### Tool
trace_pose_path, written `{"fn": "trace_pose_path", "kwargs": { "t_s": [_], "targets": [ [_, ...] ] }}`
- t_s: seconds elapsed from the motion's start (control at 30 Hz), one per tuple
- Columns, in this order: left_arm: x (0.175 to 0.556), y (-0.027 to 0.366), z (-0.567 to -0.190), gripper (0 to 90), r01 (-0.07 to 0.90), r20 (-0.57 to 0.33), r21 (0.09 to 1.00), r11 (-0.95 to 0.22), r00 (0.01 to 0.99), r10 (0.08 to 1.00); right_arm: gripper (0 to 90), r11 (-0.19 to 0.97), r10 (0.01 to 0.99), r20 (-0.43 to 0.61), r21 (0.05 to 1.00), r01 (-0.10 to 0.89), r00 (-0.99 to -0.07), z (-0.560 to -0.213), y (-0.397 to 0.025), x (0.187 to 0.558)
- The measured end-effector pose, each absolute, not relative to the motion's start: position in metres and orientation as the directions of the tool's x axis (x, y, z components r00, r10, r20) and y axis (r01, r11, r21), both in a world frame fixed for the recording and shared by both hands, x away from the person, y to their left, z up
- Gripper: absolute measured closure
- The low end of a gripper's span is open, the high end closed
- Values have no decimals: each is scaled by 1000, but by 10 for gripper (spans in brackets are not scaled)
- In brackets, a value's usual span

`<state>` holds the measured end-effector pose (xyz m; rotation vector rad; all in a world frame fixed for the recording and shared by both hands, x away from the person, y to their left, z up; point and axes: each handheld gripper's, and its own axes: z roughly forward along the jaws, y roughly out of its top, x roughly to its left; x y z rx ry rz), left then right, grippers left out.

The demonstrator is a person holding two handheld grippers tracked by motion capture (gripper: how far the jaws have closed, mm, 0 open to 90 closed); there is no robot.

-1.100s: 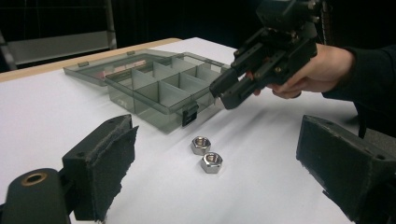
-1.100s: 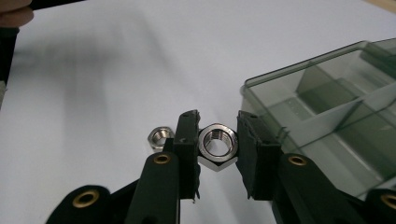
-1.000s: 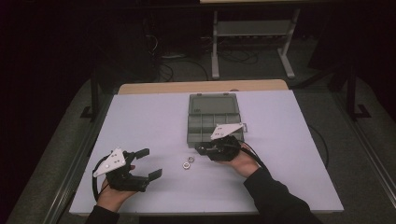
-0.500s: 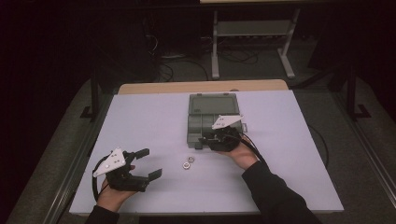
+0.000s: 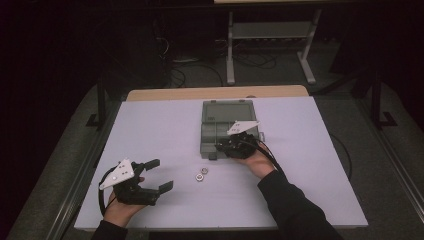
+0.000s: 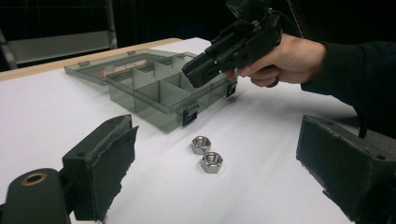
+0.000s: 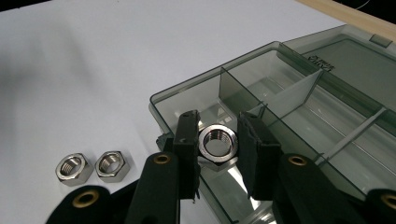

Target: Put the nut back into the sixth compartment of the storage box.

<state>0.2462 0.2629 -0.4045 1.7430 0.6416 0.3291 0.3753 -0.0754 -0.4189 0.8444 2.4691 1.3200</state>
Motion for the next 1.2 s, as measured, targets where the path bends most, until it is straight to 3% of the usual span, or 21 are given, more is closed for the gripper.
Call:
{"fn": "trace_pose_path", "kwargs": {
  "t_s": [0.4,0.53,0.73,1.2],
  "targets": [
    [246,263,-405,107,246,-116,957,-152,808,577,690,432,591,81,809,399,-803,-423,-75,379],
    [246,263,-405,107,248,-118,957,-151,807,579,627,412,597,101,813,412,-796,-423,-77,381],
    [246,263,-404,107,247,-117,957,-151,807,578,623,405,597,107,815,414,-795,-420,-79,379],
    [246,263,-404,107,245,-114,957,-155,808,578,619,427,517,110,827,367,-849,-406,-71,358]
  ]
}}
